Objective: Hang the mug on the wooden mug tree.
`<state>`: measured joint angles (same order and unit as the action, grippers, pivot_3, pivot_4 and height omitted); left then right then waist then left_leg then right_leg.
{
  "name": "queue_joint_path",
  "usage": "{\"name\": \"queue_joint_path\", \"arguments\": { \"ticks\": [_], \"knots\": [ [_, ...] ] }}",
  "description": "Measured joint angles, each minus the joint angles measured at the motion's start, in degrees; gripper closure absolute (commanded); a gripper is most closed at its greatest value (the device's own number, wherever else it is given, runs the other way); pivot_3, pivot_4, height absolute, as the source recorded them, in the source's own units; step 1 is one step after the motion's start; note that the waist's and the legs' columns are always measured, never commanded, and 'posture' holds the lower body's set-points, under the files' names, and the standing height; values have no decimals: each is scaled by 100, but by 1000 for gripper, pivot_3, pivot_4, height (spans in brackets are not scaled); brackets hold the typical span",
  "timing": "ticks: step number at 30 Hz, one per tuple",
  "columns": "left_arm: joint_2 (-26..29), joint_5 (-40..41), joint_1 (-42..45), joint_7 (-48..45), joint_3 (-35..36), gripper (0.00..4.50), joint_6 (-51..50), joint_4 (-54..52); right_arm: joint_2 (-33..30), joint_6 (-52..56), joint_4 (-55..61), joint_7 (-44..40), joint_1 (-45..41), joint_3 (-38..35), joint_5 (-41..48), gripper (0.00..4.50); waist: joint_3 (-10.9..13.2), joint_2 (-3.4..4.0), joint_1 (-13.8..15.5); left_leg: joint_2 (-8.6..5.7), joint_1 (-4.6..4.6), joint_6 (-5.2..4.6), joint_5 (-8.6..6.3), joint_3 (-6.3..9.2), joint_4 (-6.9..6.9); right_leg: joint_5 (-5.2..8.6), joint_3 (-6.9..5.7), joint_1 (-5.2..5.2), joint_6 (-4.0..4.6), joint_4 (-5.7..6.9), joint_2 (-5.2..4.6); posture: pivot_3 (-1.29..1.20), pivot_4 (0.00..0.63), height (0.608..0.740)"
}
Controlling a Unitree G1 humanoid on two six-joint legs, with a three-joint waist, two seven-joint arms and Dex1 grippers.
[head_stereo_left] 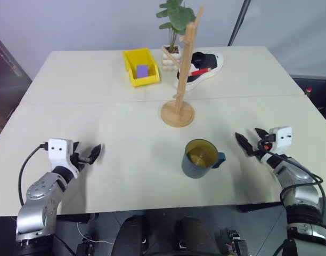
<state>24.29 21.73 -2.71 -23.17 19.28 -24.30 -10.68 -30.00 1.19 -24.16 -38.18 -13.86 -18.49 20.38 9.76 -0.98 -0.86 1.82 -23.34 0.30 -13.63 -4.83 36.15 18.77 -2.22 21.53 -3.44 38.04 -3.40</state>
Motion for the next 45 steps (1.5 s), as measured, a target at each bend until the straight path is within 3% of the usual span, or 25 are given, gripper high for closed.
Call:
{"name": "queue_joint_path", "arguments": {
  "ticks": [14, 20, 31, 37, 45],
  "knots": [
    [-12, 37, 35, -139, -86, 0, 65, 60, 0, -109, 3, 79, 60, -3, -45, 9, 0, 0, 0, 0, -1, 0, 0, 0, -1, 0, 0, 2, 1, -1, -1, 0, 150, 740],
    [-28, 35, 142, -544, -517, 0, 323, 13, 3, -110, 419, 255, 391, -47, -41, 9, 1, 2, 9, -1, -3, 0, 0, 0, -1, 0, 0, 3, 2, -2, -3, 0, 150, 740],
    [356, 99, 405, -1861, -1349, 0, 606, -120, 49, 111, 2544, 68, 2610, -626, 653, 9, -1, 18, -2, 1, -2, -1, -2, 0, -9, 2, 0, 3, 4, -8, -3, 0, 150, 740],
    [830, 89, 419, -2634, -1763, 0, 725, -197, 26, 432, 3914, -306, 3661, -474, 916, 9, -4, 24, 12, 2, -2, 0, -2, 1, -19, 19, 0, 7, 35, -9, -3, 0, 150, 740],
    [927, 19, 474, -3073, -2144, 0, 915, -381, 230, 535, 4616, -187, 3816, 297, 630, 9, -3, 26, 6, 1, -7, 1, -3, 1, -14, 24, 1, 14, 45, -10, -8, 0, 150, 740]
  ]
}}
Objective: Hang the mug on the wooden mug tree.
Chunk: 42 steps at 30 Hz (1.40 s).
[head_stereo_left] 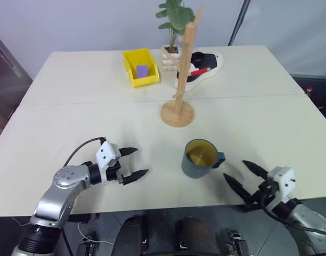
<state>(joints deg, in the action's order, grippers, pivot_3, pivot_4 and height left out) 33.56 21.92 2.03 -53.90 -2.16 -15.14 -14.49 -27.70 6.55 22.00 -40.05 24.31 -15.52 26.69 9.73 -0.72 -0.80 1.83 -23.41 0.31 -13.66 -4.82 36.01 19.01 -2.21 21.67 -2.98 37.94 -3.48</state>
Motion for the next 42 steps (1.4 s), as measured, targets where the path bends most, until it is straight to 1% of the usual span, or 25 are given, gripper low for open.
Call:
{"name": "queue_joint_path", "arguments": {
  "ticks": [11, 21, 29, 40, 41, 42],
  "knots": [
    [-23, 5, -199, -145, -46, 0, 358, -33, 61, -206, -125, 32, -387, 249, -299, 9, 1, -1, 11, -1, -1, -1, 0, 0, 2, -1, -1, 0, -2, 0, 0, 0, 150, 740],
    [-50, 86, -321, -207, -72, 0, 353, -263, 196, -397, -385, 28, -623, 468, -420, 9, 1, -1, 1, -1, -1, -2, 1, -1, 2, -2, -2, -1, -5, 1, 0, 0, 150, 740],
    [-51, 84, -352, -127, -116, 0, 354, -280, 335, -400, -675, 227, -1089, 619, -578, 9, 1, -2, 8, -2, 1, -2, 1, -1, 5, -9, -3, -3, -17, 4, 0, 0, 150, 740],
    [-48, 84, -349, -64, -119, 0, 325, -371, 414, -396, -896, 315, -1512, 746, -638, 9, 1, -2, 7, -3, 1, -2, 1, -2, 6, -12, -4, -4, -22, 8, 1, 0, 150, 740],
    [-47, 84, -348, -57, -119, 0, 317, -389, 414, -386, -896, 313, -1535, 752, -630, 541, 1, -2, 7, -3, 2, -3, 1, -2, 7, -12, -4, -5, -23, 8, 1, 0, 150, 740],
    [-46, 85, -348, -46, -119, 0, 306, -415, 414, -353, -894, 305, -1544, 761, -614, 859, 1, -2, 7, -3, 2, -2, 1, -2, 7, -13, -5, -5, -23, 8, 1, 0, 150, 740]
  ]
}}
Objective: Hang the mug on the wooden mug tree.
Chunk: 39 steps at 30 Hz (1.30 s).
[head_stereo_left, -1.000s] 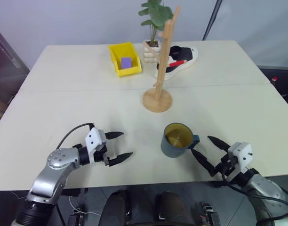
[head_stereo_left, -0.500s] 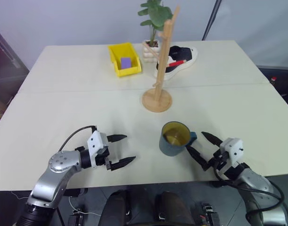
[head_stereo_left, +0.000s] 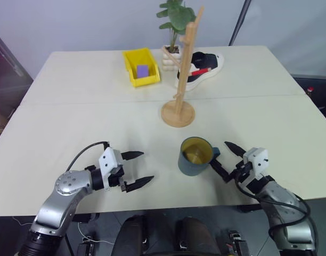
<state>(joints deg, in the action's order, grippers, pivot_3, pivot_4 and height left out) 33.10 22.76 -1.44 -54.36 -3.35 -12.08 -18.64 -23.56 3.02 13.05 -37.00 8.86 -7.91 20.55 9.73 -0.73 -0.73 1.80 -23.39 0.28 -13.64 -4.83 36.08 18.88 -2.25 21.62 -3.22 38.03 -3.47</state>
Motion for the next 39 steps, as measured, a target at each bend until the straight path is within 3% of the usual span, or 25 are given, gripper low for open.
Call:
{"name": "queue_joint_path", "arguments": {
  "ticks": [1, 7, 15, 18, 21, 26, 32, 39],
  "knots": [
    [0, 1, 0, 18, 0, 0, -12, -26, 0, 38, 3, -9, 1, 16, 15, 1237, 0, 0, 0, 0, 0, 0, 0, 0, 0, 0, 0, 0, -1, 1, 0, 0, 150, 740],
    [1, 25, 49, 100, 0, 0, -120, -64, -6, 237, 116, -55, 17, 73, 116, 4452, 0, 0, 1, 0, 0, 0, 0, 0, 3, -1, -1, -2, -2, 4, 0, 0, 150, 740],
    [7, 37, 176, 179, 0, 0, -239, -83, -94, 487, 442, -38, -2, 95, 133, 4452, 0, 0, -1, 0, 1, -1, 0, 0, 5, -2, -2, -2, -4, 5, 2, 0, 150, 740],
    [-13, 32, 212, 257, 13, 0, -234, -79, -398, 628, 642, 22, -284, 188, -153, 4452, 1, 0, -14, 0, 2, -1, 0, -1, 10, -2, -1, -3, -5, 7, 3, 0, 150, 740],
    [-172, 24, 439, 473, 109, 0, -186, 39, -888, 1030, 998, 163, -1199, 339, -596, 4452, 4, 1, -20, 1, 2, 0, 3, -1, 16, -4, -1, 0, -7, 15, 7, 0, 150, 740],
    [-222, 25, 611, 629, 283, 0, -79, 195, -1039, 1773, 1456, 577, -2513, 481, -939, 4452, 2, -6, 18, 1, -3, 0, 3, 3, 6, -3, -3, 2, -7, 10, 15, 0, 150, 740],
    [-360, 62, 701, 745, 353, 0, -84, 262, -1184, 2273, 811, 517, -3304, 367, -883, 4452, 4, -9, 12, -5, -7, -10, -2, 0, 20, -8, -4, -6, -15, 7, 7, 0, 150, 740],
    [-494, 276, 926, 878, 460, 0, -163, 244, -1410, 1398, -726, -25, -3803, 268, -919, 4452, 5, -8, -37, -2, 2, -11, -2, -4, 17, -8, -3, -9, -15, 9, 13, 0, 150, 740]
  ]
}}
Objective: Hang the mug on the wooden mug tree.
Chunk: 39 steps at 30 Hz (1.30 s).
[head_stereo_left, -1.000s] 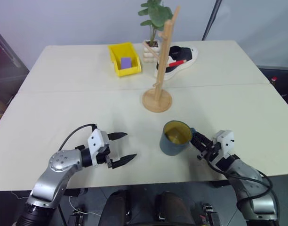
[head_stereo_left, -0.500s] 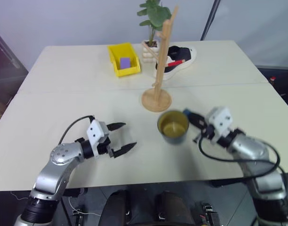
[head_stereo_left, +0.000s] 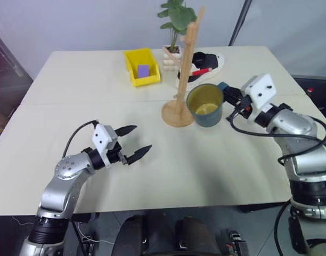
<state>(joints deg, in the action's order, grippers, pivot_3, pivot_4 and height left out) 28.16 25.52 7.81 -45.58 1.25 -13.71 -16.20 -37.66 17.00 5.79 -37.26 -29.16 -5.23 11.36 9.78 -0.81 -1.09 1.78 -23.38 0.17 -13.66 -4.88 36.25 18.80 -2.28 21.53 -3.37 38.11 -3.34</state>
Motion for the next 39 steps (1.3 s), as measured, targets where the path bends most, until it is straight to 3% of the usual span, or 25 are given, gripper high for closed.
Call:
{"name": "queue_joint_path", "arguments": {
  "ticks": [8, 31, 35, 38, 39],
  "knots": [
    [-59, 507, 131, 101, 172, 0, -379, -290, 92, -897, -1506, -510, -1256, 256, -125, 4452, 1, 1, 13, 3, 0, 2, 1, 0, 3, 0, 0, -1, -1, 3, 4, 0, 150, 740],
    [-64, 1341, 545, 355, 466, 0, -989, -721, 417, -1205, -3291, -1004, -2437, 686, -440, 4452, 1, 1, 16, 3, -2, 4, 3, 1, 4, -1, 0, 0, -1, 2, 3, 0, 150, 740],
    [-63, 1343, 551, 362, 466, 0, -1007, -724, 465, -1164, -3322, -1068, -2462, 697, -440, 3064, 1, 1, 7, 3, -2, 4, 3, 0, 3, -1, 0, 1, -1, 3, 3, 0, 150, 740],
    [-62, 1343, 556, 384, 466, 0, -1041, -751, 481, -1164, -3323, -1013, -2527, 693, -449, 1453, 1, 1, 8, 3, -1, 4, 3, 1, 3, -1, 0, 1, -1, 3, 3, 0, 150, 740],
    [-62, 1342, 556, 391, 466, 0, -1051, -753, 476, -1164, -3318, -975, -2542, 685, -458, 1453, 1, 1, 10, 3, -2, 4, 3, 1, 4, -1, 0, 0, -1, 3, 3, 0, 150, 740]
  ]
}}
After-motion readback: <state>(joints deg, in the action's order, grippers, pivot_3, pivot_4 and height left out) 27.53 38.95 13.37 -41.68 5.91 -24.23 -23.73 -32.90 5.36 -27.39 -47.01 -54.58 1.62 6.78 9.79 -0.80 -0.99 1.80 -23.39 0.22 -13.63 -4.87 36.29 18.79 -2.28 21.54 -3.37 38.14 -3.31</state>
